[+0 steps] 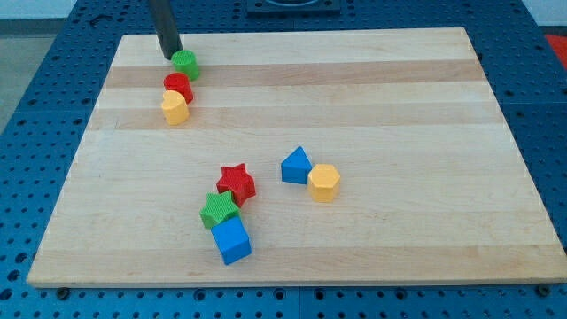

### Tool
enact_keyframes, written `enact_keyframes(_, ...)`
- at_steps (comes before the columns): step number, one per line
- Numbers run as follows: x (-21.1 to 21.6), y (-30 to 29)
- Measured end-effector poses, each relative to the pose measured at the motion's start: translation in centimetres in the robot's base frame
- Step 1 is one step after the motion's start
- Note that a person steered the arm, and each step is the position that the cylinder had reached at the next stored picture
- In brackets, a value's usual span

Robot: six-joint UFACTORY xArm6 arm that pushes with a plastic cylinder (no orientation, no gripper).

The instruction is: Move yellow heart towards center

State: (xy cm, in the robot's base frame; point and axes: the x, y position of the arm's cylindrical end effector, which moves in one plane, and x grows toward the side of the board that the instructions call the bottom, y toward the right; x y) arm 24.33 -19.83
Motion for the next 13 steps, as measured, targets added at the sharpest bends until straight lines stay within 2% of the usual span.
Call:
enact_keyframes(2,-0.1,0.5)
enact_keyframes(3,-1.4,3.3)
enact_keyframes(4,0.9,8.8)
enact_keyframes(5,4.1,9.7)
enact_keyframes(8,8.8,7.8)
enact_keyframes(9,11.3,7.8)
enact_keyframes(10,16.3,7.0)
enact_keyframes(11,18.5,1.2)
enact_keyframes(12,17.2,-4.8)
enact_keyframes(13,13.7,-5.1)
